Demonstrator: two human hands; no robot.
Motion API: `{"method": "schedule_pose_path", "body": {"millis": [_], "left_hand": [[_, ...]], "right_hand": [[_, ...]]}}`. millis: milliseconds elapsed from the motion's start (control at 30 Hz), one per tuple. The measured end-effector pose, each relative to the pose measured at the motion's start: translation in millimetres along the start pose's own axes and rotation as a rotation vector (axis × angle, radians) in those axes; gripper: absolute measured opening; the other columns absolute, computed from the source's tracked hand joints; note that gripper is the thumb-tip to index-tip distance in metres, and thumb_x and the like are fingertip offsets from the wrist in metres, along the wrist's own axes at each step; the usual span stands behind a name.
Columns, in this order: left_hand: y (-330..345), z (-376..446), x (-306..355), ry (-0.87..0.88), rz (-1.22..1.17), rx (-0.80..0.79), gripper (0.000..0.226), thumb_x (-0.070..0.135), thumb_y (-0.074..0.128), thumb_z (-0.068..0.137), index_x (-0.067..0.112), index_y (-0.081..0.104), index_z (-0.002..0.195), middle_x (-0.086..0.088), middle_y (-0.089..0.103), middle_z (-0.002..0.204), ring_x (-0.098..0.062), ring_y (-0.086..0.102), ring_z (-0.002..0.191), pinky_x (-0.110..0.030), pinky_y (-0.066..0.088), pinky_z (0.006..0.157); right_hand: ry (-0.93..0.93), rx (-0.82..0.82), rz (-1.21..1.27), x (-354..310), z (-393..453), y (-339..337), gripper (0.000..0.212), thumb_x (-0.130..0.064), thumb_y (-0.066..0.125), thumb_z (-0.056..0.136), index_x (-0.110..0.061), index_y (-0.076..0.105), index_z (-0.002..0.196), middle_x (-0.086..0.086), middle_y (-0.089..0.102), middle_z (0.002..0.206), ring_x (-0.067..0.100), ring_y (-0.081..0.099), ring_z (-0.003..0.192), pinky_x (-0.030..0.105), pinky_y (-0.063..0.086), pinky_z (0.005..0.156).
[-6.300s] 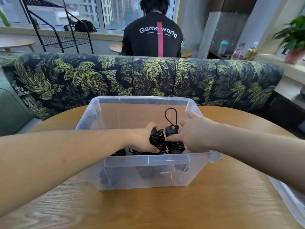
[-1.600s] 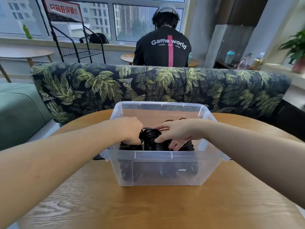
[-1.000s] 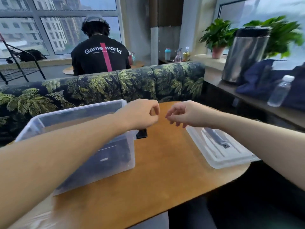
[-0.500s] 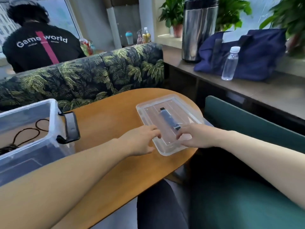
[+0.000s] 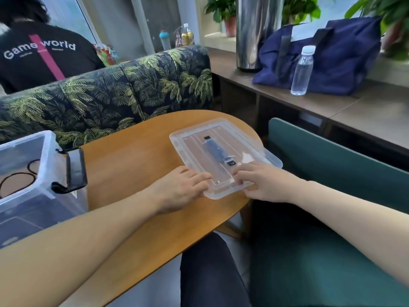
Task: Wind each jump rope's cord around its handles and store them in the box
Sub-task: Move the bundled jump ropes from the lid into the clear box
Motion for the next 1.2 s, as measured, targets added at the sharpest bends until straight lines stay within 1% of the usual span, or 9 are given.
{"method": "schedule_pose_path", "body": {"millis": [167, 367, 500, 633, 833, 967, 1033, 1100, 1200], "left_hand": [[-52.0, -11.8, -13.0, -0.016, -0.045, 0.194, 0.026, 0.04, 0.041, 0.103, 0.018, 0.054, 0.11, -0.007, 0.063, 0.133, -0.025, 0.068, 0.105, -0.041, 0.055, 0.089], [-115.4, -42.1, -46.6, -0.289, -0.333, 0.45, 0.05, 0.033, 0.06, 0.1, 0.016, 0.04, 0.144, -0.001, 0.032, 0.163, -0.021, 0.044, 0.141, -0.034, 0.034, 0.115], [-116.3, -62.6, -74.4, -0.568, -0.434, 0.334, 0.069, 0.04, 0.057, 0.101, 0.029, 0.018, 0.157, -0.002, 0.005, 0.17, -0.018, 0.014, 0.155, -0.032, 0.011, 0.123], [-108.5, -86.9, -93.5, -0.796, -0.521, 0.275, 0.068, 0.046, 0.056, 0.1, 0.032, 0.019, 0.156, -0.004, -0.002, 0.17, -0.024, 0.009, 0.156, -0.044, 0.013, 0.123], [-108.3, -118.9, -108.7, -0.995, -0.632, 0.35, 0.069, 0.042, 0.056, 0.101, 0.023, 0.019, 0.156, -0.007, 0.016, 0.167, -0.024, 0.019, 0.153, -0.046, 0.024, 0.122], [-110.0, -141.2, -118.7, -1.105, -0.808, 0.442, 0.067, 0.035, 0.058, 0.102, 0.029, 0.018, 0.155, -0.006, 0.046, 0.147, -0.026, 0.052, 0.122, -0.034, 0.038, 0.096], [-112.2, -156.8, -127.9, -1.168, -0.91, 0.527, 0.069, 0.032, 0.059, 0.102, 0.032, 0.018, 0.157, -0.003, 0.052, 0.132, -0.023, 0.056, 0.111, -0.036, 0.041, 0.094], [-115.6, -173.0, -139.8, -1.215, -0.961, 0.572, 0.063, 0.028, 0.059, 0.1, 0.034, 0.03, 0.155, 0.001, 0.059, 0.127, -0.021, 0.063, 0.106, -0.04, 0.051, 0.095], [-128.4, -196.4, -148.6, -1.226, -0.978, 0.572, 0.036, 0.018, 0.055, 0.099, 0.034, 0.055, 0.131, 0.008, 0.068, 0.113, -0.012, 0.067, 0.088, -0.027, 0.056, 0.068]], "right_hand": [[0.006, 0.248, 0.015, -15.0, -5.0, -32.9, 0.037, -0.023, 0.06, 0.099, -0.025, 0.057, 0.136, -0.011, 0.061, 0.136, 0.007, 0.055, 0.123, 0.018, 0.039, 0.103], [0.039, 0.624, 0.242, -35.0, -17.6, -74.4, 0.021, -0.027, 0.065, 0.096, -0.032, 0.054, 0.112, -0.014, 0.066, 0.108, 0.009, 0.065, 0.098, 0.027, 0.053, 0.086], [0.093, 0.893, 0.636, -36.6, -24.1, -102.9, 0.023, -0.051, 0.063, 0.092, -0.04, 0.044, 0.096, 0.005, 0.067, 0.094, 0.024, 0.067, 0.085, 0.039, 0.054, 0.074], [0.237, 1.047, 1.052, -21.0, -30.2, -113.9, 0.021, -0.022, 0.066, 0.098, -0.024, 0.048, 0.107, 0.009, 0.072, 0.098, 0.03, 0.074, 0.082, 0.044, 0.062, 0.072], [0.483, 0.968, 1.409, 10.1, -33.1, -88.9, 0.028, -0.023, 0.058, 0.1, -0.014, 0.055, 0.127, 0.013, 0.074, 0.106, 0.028, 0.072, 0.08, 0.041, 0.061, 0.068], [0.53, 0.839, 1.595, 17.5, -27.2, -72.1, 0.021, -0.017, 0.057, 0.098, -0.011, 0.062, 0.118, 0.015, 0.071, 0.109, 0.026, 0.071, 0.079, 0.039, 0.059, 0.069], [0.618, 0.715, 1.637, 18.0, -20.8, -60.0, 0.028, -0.021, 0.056, 0.096, -0.007, 0.064, 0.119, 0.013, 0.071, 0.108, 0.027, 0.07, 0.084, 0.038, 0.056, 0.073], [0.719, 0.564, 1.612, 11.6, -10.9, -49.4, 0.035, -0.028, 0.058, 0.093, -0.003, 0.067, 0.116, 0.013, 0.071, 0.105, 0.029, 0.069, 0.087, 0.038, 0.055, 0.075], [0.747, 0.462, 1.517, -2.8, 13.1, -49.9, 0.04, -0.035, 0.063, 0.092, -0.007, 0.068, 0.119, 0.013, 0.074, 0.11, 0.031, 0.071, 0.094, 0.04, 0.057, 0.076]]}}
Point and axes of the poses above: each hand's wrist, its own z-axis towards the middle knuckle, its own y-axis out of the palm, x = y × z, the point moved 10 cm from there along z, towards the middle knuckle
